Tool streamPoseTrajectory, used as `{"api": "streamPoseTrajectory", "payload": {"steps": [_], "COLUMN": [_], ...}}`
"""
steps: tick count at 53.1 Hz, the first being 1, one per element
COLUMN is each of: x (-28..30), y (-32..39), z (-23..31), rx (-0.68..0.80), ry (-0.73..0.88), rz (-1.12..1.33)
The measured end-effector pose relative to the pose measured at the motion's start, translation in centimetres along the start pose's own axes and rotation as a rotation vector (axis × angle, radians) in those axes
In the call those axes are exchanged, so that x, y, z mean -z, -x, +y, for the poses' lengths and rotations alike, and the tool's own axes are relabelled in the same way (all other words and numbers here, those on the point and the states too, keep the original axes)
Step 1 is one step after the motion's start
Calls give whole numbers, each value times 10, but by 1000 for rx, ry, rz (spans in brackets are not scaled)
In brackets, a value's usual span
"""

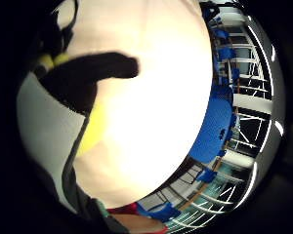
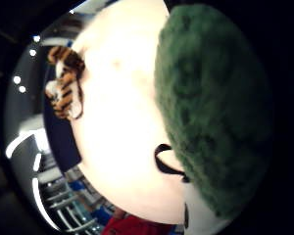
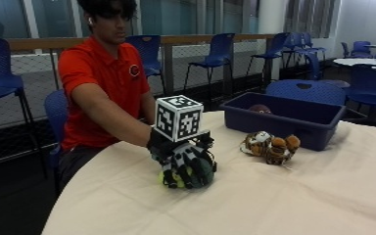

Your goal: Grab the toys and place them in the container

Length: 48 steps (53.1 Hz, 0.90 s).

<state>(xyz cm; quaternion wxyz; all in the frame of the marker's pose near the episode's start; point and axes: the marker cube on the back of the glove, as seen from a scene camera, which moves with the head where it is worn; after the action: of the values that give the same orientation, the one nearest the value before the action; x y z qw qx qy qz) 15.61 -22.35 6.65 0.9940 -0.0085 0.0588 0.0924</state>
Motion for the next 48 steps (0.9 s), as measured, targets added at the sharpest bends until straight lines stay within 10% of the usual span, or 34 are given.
{"api": "streamPoseTrajectory", "payload": {"steps": [23,48], "x": [92,199], "y": [59,283], "z": [24,38], "rx": [98,379], "ry": [-107,-222], "rz": [-39,-32]}}
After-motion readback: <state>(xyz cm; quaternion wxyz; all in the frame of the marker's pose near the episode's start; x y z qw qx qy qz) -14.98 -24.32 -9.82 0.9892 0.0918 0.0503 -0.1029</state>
